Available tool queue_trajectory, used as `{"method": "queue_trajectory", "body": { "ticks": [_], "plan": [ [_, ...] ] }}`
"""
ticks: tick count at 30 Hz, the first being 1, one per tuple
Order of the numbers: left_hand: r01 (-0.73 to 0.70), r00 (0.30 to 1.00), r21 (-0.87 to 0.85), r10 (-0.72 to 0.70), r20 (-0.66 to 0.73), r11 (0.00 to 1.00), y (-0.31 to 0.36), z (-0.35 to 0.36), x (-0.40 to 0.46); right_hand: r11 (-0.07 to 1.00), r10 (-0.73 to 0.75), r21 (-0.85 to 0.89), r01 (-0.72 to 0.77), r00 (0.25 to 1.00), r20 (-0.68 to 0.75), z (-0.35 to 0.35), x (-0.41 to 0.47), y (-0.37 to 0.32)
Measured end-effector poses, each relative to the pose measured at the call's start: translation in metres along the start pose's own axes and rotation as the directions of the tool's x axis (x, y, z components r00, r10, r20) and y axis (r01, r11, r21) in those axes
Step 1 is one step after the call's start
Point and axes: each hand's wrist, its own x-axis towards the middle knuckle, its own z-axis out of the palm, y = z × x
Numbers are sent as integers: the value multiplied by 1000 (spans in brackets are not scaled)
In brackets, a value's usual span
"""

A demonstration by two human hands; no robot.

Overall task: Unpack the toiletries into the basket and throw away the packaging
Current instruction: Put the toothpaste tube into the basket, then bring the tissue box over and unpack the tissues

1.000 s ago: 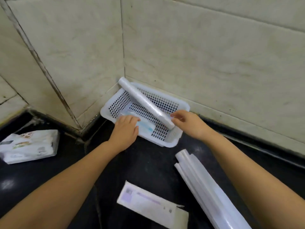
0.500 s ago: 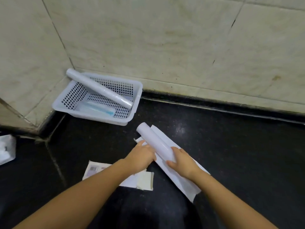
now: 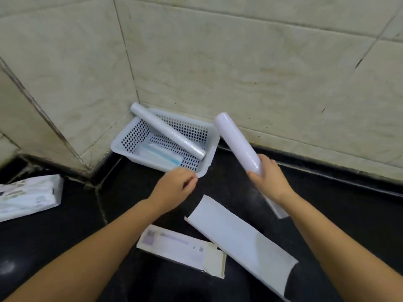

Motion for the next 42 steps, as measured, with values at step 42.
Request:
{"method": "queue_trajectory", "body": {
  "ticks": [42],
  "plan": [
    [-323, 907, -89, 335, 256, 942, 239, 120, 75, 887, 445, 12, -461, 851, -279, -105, -165, 184]
  ]
}}
